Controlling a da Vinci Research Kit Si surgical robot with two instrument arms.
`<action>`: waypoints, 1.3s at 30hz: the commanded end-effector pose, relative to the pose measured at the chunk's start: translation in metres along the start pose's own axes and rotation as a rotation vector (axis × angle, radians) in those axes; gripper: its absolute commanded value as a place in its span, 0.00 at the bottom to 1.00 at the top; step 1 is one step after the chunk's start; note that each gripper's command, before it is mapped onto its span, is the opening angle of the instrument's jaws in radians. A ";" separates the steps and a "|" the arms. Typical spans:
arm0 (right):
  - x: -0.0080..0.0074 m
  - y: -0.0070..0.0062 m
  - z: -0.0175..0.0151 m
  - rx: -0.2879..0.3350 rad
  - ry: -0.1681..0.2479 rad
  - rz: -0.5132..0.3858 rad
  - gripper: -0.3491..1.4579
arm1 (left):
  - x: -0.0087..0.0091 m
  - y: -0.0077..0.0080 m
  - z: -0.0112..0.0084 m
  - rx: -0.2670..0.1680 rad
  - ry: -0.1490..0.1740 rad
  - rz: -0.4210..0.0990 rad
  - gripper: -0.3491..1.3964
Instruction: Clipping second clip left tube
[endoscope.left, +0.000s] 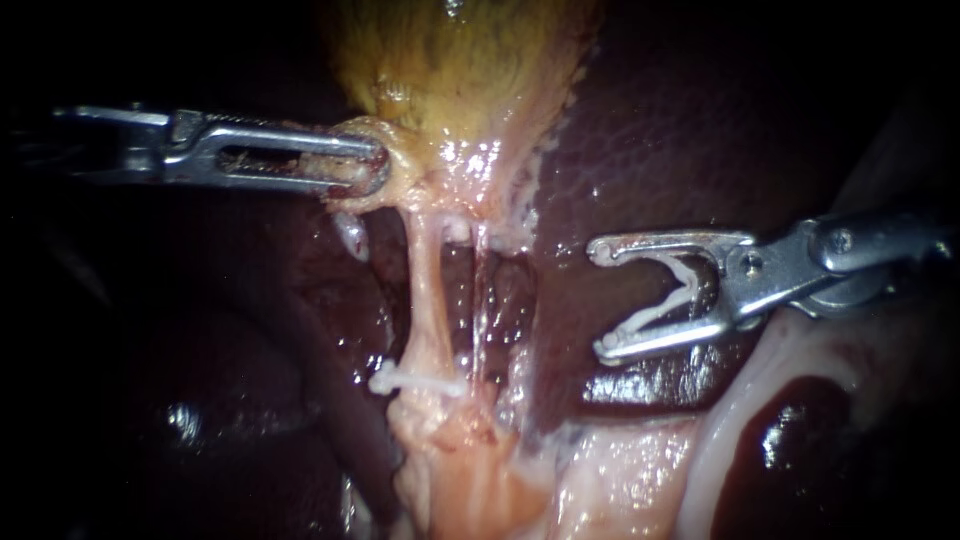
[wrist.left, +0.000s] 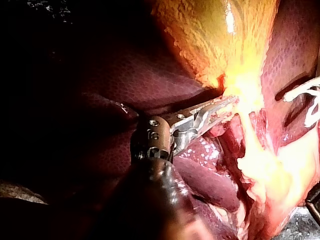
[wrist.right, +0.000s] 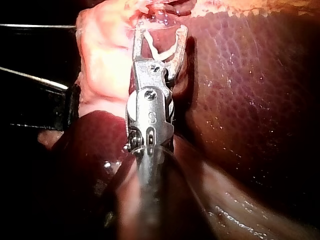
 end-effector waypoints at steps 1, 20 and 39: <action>-0.0001 0.0000 0.0001 0.001 0.000 0.000 0.46 | 0.0002 0.0003 -0.0007 -0.004 -0.002 -0.001 0.00; 0.0021 -0.0033 0.0118 0.092 0.007 0.071 0.47 | 0.0024 0.0038 -0.0074 0.002 0.018 -0.022 0.00; 0.0003 0.0008 0.0190 0.089 0.014 0.106 0.47 | 0.0024 0.0047 -0.0071 0.007 0.021 -0.024 0.00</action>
